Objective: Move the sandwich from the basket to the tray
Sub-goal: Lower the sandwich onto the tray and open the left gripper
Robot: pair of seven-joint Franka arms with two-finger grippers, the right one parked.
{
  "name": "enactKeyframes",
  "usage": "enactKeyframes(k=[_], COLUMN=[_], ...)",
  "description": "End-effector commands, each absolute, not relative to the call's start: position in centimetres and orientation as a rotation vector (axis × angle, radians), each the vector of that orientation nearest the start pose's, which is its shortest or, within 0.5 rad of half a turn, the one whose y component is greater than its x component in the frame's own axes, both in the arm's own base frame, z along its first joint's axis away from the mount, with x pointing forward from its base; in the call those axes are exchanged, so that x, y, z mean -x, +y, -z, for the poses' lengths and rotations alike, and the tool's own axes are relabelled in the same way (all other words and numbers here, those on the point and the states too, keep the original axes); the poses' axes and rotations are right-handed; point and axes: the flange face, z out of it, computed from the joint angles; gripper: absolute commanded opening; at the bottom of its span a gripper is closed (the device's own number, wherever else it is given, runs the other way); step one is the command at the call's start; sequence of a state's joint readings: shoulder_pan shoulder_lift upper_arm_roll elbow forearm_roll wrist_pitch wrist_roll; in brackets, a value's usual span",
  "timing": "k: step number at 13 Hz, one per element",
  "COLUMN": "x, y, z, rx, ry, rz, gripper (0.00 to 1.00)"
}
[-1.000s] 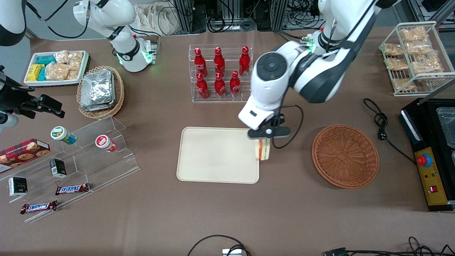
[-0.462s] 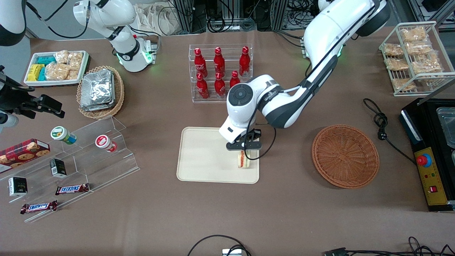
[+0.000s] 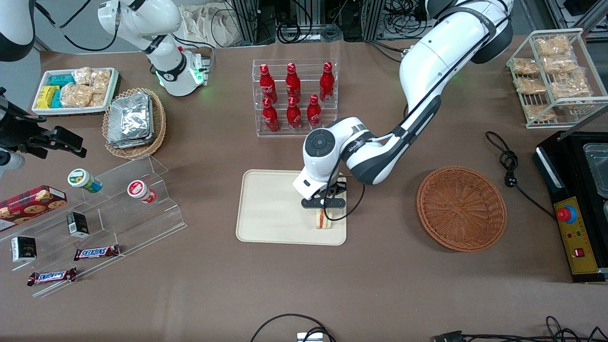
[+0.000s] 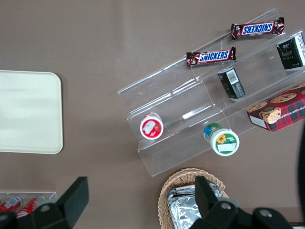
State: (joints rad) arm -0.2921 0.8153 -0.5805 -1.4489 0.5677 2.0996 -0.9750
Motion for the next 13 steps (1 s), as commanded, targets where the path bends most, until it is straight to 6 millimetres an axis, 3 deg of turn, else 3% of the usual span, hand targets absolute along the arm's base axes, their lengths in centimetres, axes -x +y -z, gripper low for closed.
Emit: enactKeyframes(k=[1,8,10,12,13], x=[-54.3,-55.2,-55.3,-55.6,-56.4], y=[-48.8,-48.0,-47.3,-46.7,-45.3], z=[-25.0,-25.2,-27.2,-31.4,-33.5], rx=[3.106,3.114,3.082,3.073,3.091], ry=[0.085,0.044,0.031,0.007,-0.058], rz=[0.134,0.185,0.179,0.215,0.202], gripper=[1.00,1.00,1.00,1.00,1.00])
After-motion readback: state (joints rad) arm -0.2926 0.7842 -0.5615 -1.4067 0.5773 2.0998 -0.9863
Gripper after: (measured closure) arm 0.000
